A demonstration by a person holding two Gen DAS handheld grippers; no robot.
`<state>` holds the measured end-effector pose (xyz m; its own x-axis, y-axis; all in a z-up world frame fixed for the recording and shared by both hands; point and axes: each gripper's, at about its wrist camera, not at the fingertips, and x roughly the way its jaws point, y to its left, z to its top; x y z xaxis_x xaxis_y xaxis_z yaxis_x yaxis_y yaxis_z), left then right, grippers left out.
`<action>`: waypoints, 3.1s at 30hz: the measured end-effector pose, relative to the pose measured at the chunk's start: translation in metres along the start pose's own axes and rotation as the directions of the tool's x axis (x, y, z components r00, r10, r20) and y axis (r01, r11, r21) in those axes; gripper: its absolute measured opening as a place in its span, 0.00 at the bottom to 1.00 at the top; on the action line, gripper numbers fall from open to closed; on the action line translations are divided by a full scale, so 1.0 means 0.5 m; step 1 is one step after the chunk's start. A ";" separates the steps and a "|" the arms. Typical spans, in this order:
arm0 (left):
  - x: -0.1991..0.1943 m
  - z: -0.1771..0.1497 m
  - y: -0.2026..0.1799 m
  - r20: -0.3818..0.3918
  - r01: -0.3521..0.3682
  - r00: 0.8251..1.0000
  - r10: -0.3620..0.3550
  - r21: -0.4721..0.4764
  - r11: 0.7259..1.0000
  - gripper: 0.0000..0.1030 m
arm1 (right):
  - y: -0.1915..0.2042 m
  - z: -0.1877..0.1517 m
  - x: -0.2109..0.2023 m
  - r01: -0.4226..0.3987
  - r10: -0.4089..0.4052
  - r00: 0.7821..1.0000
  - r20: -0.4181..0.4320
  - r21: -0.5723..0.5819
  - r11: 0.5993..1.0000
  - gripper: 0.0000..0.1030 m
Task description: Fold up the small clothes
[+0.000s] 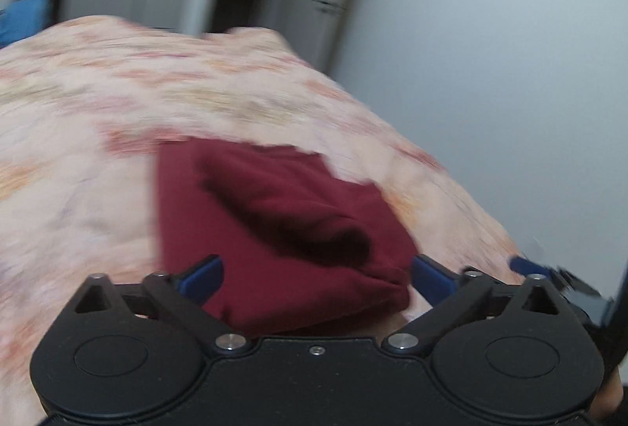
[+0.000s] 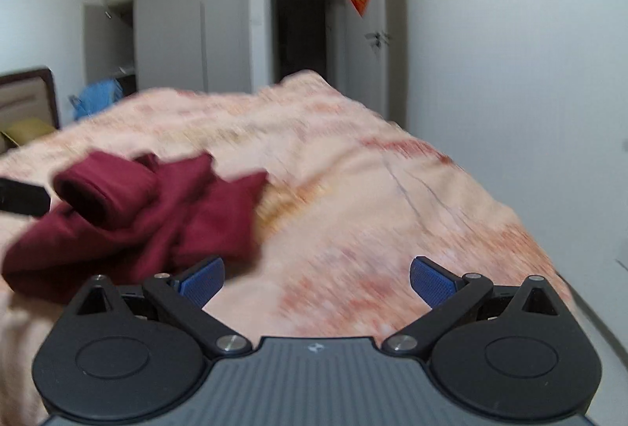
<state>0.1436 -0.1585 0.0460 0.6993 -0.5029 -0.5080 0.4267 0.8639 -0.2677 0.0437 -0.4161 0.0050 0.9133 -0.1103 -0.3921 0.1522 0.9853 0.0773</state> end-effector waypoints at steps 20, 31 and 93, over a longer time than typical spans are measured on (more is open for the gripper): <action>-0.034 -0.015 0.168 -0.092 -0.399 0.917 0.389 -0.267 0.877 0.99 | 0.299 0.091 0.104 -0.318 0.327 0.945 0.008 -0.209 0.925 0.74; 0.014 -0.018 0.128 -0.109 -0.333 0.942 0.316 -0.229 0.915 0.99 | 0.083 0.094 0.106 -0.114 0.109 0.993 0.041 0.149 0.982 0.11; 0.061 -0.077 0.106 -0.199 -0.295 0.946 0.257 -0.191 0.936 0.99 | 0.121 -0.034 0.054 -0.120 0.161 0.966 -0.200 0.203 0.972 0.92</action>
<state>0.1656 -0.1268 -0.0153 0.6567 -0.2475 -0.7124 0.0836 0.9627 -0.2574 0.0711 -0.3570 -0.0164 0.8313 0.0785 -0.5502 0.1147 0.9444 0.3081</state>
